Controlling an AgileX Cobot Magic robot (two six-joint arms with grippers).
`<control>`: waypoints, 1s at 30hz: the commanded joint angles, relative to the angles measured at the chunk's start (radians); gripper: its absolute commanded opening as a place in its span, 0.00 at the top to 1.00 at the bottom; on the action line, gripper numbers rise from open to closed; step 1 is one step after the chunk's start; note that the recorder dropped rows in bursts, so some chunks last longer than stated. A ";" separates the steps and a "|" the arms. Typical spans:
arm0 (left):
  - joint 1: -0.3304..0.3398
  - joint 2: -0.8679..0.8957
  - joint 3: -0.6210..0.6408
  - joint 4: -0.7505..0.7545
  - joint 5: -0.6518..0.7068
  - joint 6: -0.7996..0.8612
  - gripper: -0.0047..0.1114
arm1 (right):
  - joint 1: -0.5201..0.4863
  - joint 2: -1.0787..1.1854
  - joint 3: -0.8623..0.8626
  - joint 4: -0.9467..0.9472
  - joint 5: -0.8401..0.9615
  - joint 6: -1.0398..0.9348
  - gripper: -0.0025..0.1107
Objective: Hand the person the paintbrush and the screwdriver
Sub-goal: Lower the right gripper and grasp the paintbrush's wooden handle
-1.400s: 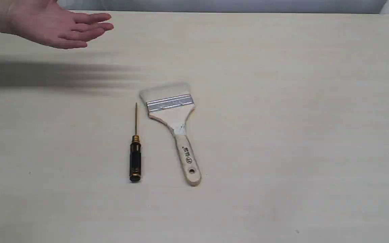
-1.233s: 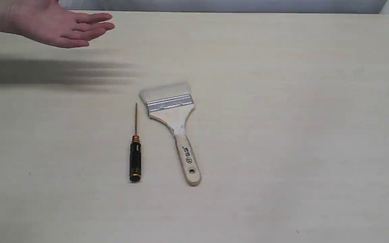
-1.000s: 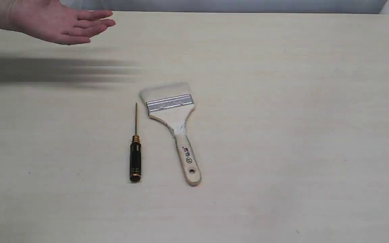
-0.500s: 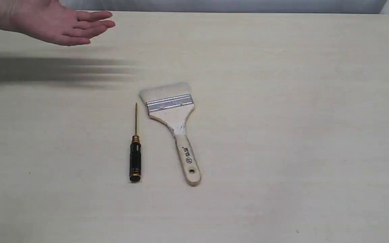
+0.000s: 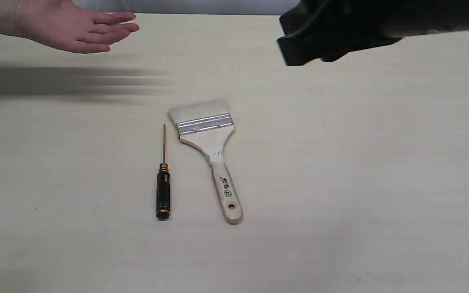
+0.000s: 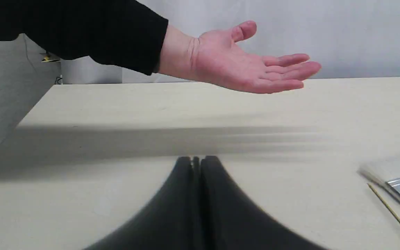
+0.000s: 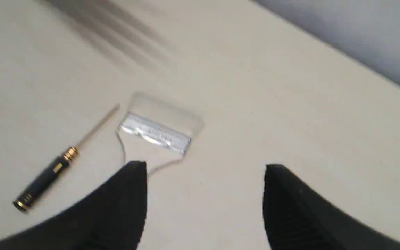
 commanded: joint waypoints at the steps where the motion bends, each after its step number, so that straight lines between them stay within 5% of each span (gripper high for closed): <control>1: -0.005 -0.002 0.002 -0.005 -0.010 -0.002 0.96 | 0.001 0.186 -0.123 -0.002 0.160 -0.005 0.49; 14: -0.005 -0.002 0.002 -0.005 -0.010 -0.002 0.96 | 0.001 0.635 -0.296 0.106 0.212 -0.035 0.49; 30: -0.005 -0.002 0.002 -0.001 -0.011 -0.002 0.96 | 0.001 0.822 -0.394 0.255 0.174 -0.092 0.49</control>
